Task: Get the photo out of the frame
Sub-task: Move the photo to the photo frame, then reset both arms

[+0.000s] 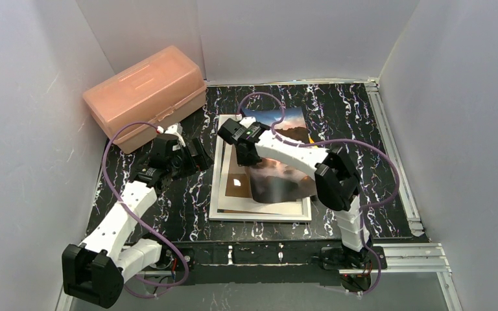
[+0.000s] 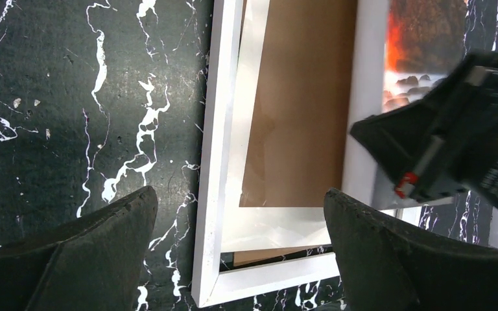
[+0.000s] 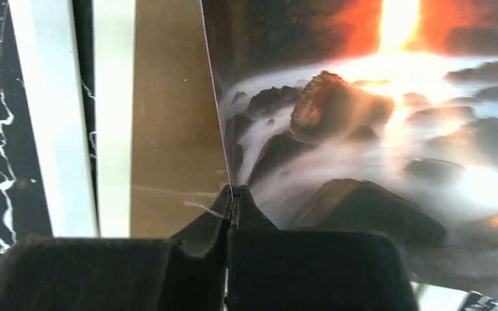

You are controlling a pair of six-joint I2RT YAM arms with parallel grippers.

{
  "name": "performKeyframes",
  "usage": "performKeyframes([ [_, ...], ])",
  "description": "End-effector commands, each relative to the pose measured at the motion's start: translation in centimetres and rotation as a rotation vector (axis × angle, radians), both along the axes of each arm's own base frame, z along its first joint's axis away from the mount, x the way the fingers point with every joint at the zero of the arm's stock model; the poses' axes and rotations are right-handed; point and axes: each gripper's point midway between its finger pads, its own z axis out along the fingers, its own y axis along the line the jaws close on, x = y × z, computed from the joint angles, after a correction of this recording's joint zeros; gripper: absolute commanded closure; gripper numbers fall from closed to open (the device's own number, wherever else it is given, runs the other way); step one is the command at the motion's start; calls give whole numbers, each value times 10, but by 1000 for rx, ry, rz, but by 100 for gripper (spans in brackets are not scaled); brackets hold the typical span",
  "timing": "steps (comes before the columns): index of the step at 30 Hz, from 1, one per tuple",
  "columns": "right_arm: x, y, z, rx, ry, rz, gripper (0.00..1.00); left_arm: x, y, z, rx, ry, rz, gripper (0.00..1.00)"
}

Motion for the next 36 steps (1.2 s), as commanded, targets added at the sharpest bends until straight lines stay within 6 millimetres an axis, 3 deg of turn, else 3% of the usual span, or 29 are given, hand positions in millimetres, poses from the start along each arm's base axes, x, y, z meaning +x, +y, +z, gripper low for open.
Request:
performKeyframes([
  [1,1,38,-5,180,29,-101,99,-10,4,-2,-8,18,6,2],
  [9,-5,75,-1,327,40,-71,96,-13,5,-6,-7,27,5,2],
  [11,-3,77,3,330,32,-61,70,-14,5,-6,-4,31,2,2],
  [12,-1,74,6,319,20,-57,44,-14,5,-6,-3,32,2,2],
  [13,1,69,10,299,0,-54,33,-14,6,-6,0,33,0,2],
  [14,3,63,15,277,-23,-50,29,-14,6,-6,2,33,1,2],
  [19,13,11,59,181,-236,-12,28,-18,10,-2,12,6,0,2],
  [22,17,-34,86,145,-389,-15,26,-20,12,1,22,-17,-4,2],
  [25,17,-83,100,87,-519,1,17,-21,16,4,39,-37,-6,2],
  [27,14,-108,105,14,-608,64,14,-21,17,9,51,-70,-18,2],
  [31,9,-174,114,-94,-820,-78,4,-18,19,27,30,-243,-11,2],
  [34,14,-211,102,31,-904,-126,9,-11,31,31,64,-381,33,2],
  [36,26,-238,91,154,-892,-196,10,-6,44,20,127,-429,78,2],
])
